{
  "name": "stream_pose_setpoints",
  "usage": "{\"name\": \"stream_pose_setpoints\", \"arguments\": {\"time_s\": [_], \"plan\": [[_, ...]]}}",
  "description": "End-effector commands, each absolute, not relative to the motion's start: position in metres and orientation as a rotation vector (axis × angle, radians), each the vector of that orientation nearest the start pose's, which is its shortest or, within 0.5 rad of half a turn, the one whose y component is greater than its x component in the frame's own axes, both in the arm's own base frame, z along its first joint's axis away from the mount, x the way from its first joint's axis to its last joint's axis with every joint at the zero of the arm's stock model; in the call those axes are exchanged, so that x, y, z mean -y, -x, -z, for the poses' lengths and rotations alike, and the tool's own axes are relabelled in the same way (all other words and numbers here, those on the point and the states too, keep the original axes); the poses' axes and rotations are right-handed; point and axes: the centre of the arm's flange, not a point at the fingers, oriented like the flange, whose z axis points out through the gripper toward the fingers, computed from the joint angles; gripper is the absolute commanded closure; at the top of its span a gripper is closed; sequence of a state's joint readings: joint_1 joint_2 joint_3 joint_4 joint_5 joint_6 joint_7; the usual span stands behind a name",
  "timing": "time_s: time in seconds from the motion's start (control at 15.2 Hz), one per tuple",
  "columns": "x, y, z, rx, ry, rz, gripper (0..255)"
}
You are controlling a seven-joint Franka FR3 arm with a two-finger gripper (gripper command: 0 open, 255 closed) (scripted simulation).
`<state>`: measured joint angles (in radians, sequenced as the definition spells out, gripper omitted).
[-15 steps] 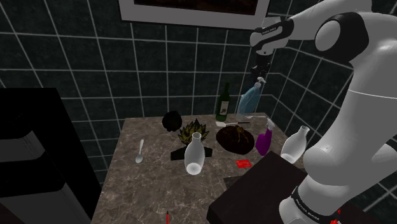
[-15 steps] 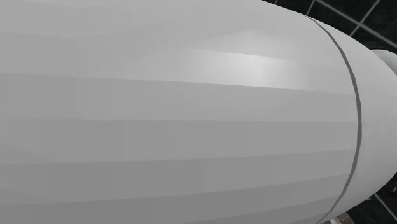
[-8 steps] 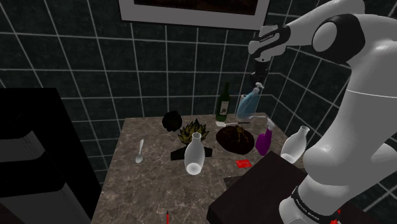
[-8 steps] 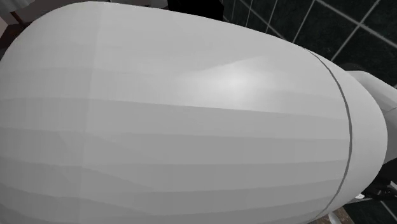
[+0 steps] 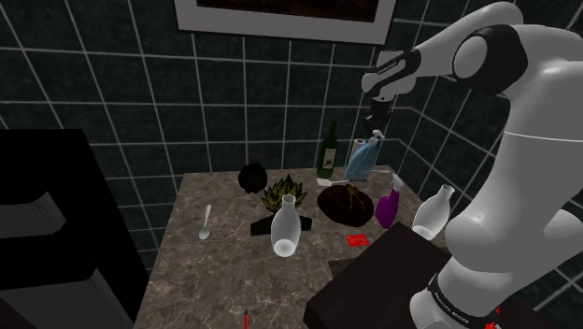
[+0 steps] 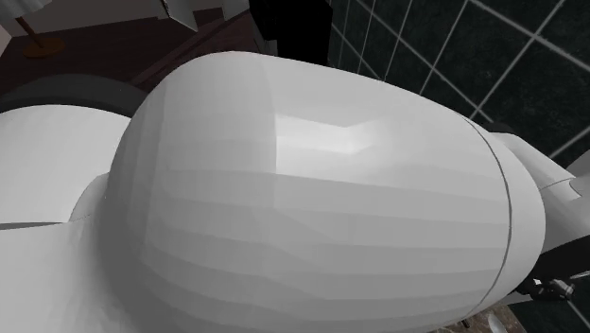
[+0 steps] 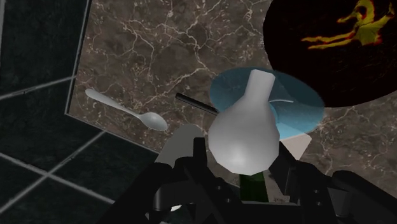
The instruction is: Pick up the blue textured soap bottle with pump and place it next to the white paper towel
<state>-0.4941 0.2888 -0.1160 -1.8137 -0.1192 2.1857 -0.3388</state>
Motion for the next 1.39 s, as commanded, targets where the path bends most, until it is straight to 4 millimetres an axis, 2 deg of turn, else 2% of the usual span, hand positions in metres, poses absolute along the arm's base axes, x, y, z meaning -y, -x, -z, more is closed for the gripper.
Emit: {"name": "stream_pose_setpoints", "arguments": {"time_s": [0.0,0.86,1.32], "plan": [[0.365,-0.523,-0.380,-0.330,3.282,0.026,255],[0.365,-0.523,-0.309,-0.330,3.282,0.026,255],[0.365,-0.523,-0.309,-0.330,3.282,0.026,255]]}}
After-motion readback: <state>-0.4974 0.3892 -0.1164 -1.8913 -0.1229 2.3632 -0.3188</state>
